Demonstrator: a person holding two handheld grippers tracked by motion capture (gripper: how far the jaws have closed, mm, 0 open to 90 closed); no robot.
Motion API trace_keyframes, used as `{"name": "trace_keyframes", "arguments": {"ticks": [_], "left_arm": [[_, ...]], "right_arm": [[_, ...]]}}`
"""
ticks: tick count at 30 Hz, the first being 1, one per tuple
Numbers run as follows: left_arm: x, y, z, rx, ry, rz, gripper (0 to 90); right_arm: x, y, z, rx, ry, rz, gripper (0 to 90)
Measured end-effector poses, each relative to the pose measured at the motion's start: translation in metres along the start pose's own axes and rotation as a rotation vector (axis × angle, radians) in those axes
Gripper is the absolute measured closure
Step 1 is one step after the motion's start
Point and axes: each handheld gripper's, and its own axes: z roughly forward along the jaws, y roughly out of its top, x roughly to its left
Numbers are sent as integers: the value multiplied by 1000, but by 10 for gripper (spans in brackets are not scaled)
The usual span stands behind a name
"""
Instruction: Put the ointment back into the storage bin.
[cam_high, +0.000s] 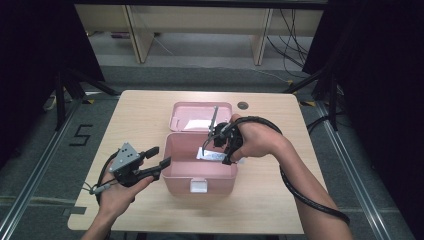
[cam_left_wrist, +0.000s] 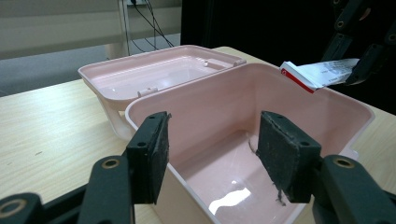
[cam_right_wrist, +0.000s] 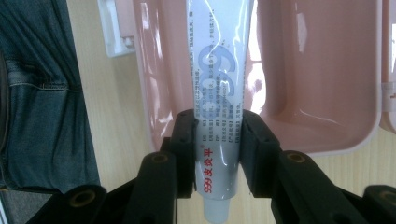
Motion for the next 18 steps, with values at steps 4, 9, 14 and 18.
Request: {"name": "trace_keyframes", "arguments": {"ticks": [4, 9, 14, 18], "left_arm": [[1, 0, 0, -1, 1, -1, 431], [1, 1, -1, -2, 1, 1, 431], [1, 1, -1, -4, 2, 1, 431], [1, 1, -1, -5, 2, 1, 431]], "right_arm": [[-2, 2, 3, -9, 6, -23, 701], [-3, 5, 6, -9, 10, -25, 701], [0, 6, 9, 6, 25, 2, 701], [-1, 8, 12, 6, 19, -18, 701]]}}
